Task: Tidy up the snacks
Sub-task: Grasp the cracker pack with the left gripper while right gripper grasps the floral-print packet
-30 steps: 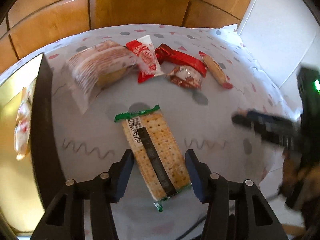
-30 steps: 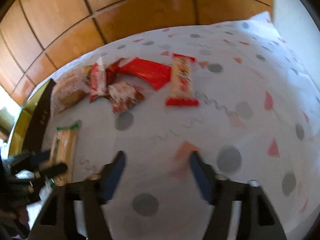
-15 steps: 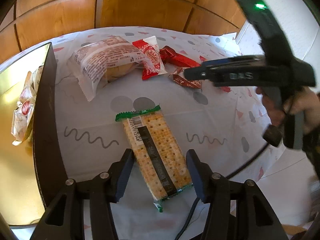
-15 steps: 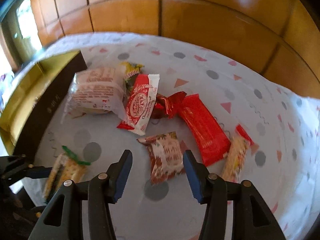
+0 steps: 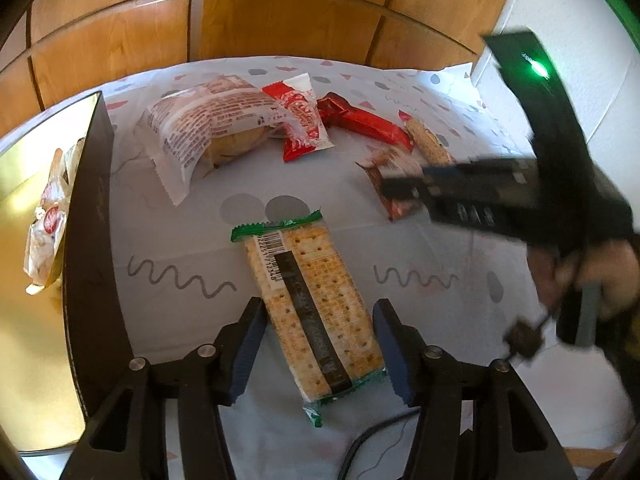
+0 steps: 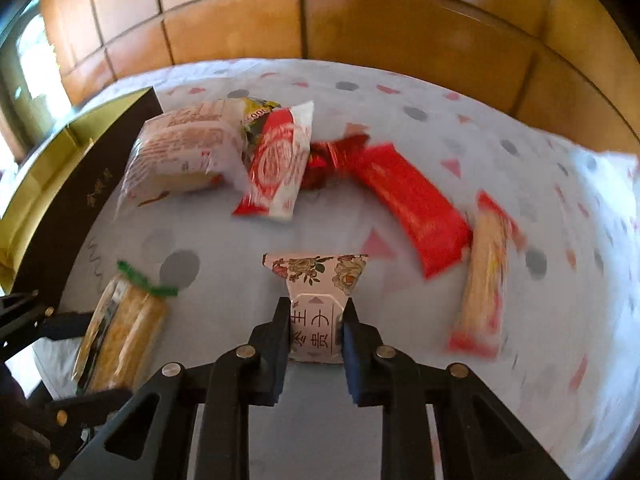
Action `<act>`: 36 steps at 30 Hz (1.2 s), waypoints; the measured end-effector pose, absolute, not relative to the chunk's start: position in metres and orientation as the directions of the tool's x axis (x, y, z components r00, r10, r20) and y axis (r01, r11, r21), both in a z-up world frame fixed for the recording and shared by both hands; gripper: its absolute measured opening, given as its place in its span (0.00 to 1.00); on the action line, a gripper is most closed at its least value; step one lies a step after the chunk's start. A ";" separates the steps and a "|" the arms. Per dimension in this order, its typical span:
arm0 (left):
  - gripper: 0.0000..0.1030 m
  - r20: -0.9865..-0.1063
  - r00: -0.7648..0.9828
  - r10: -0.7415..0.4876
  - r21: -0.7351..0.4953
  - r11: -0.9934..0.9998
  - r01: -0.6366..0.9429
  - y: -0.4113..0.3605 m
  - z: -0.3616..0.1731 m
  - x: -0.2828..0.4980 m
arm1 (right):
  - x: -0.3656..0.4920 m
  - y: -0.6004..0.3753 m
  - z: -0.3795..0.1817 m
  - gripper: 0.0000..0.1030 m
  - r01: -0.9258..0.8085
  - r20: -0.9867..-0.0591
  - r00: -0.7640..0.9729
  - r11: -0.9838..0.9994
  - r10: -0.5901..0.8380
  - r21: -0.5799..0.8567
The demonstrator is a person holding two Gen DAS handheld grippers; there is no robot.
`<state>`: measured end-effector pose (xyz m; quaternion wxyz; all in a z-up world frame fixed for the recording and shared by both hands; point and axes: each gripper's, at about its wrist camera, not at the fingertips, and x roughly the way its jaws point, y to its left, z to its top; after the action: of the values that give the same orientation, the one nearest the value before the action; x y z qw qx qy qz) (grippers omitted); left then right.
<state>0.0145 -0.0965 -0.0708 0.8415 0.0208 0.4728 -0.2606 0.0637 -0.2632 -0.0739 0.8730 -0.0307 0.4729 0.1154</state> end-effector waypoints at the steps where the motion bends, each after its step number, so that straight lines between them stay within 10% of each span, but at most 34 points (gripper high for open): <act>1: 0.54 -0.807 0.420 -0.416 -0.206 0.864 0.460 -0.097 -0.070 0.014 | 0.057 -0.266 -0.076 0.23 -0.213 -0.827 0.530 0.973 0.188 0.085; 10: 0.47 -0.786 0.452 -0.422 -0.181 0.856 0.485 -0.094 -0.055 0.007 | 0.049 -0.275 -0.081 0.24 -0.148 -0.794 0.567 0.976 0.218 0.162; 14: 0.05 -0.768 0.457 -0.448 -0.206 0.850 0.485 -0.088 -0.043 0.006 | 0.049 -0.277 -0.083 0.24 -0.137 -0.784 0.577 0.974 0.227 0.182; 21: 0.05 -0.761 0.459 -0.458 -0.216 0.847 0.487 -0.082 -0.038 0.005 | 0.046 -0.274 -0.085 0.25 -0.129 -0.774 0.598 0.978 0.207 0.162; 24: 0.15 -0.771 0.444 -0.456 -0.230 0.850 0.473 -0.083 -0.042 0.007 | 0.046 -0.276 -0.086 0.25 -0.121 -0.769 0.601 0.976 0.217 0.181; 27: 0.54 -0.769 0.450 -0.454 -0.243 0.859 0.451 -0.080 -0.041 0.008 | 0.045 -0.277 -0.086 0.25 -0.120 -0.765 0.605 0.975 0.221 0.187; 36: 0.61 -0.834 0.368 -0.410 -0.116 0.784 0.610 -0.114 -0.042 0.012 | 0.044 -0.283 -0.086 0.25 -0.139 -0.756 0.603 0.967 0.253 0.213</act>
<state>0.0122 -0.1137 -0.0419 0.8203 0.1067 0.4680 -0.3110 0.0436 -0.2831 -0.0862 0.8929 0.0663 0.4315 0.1098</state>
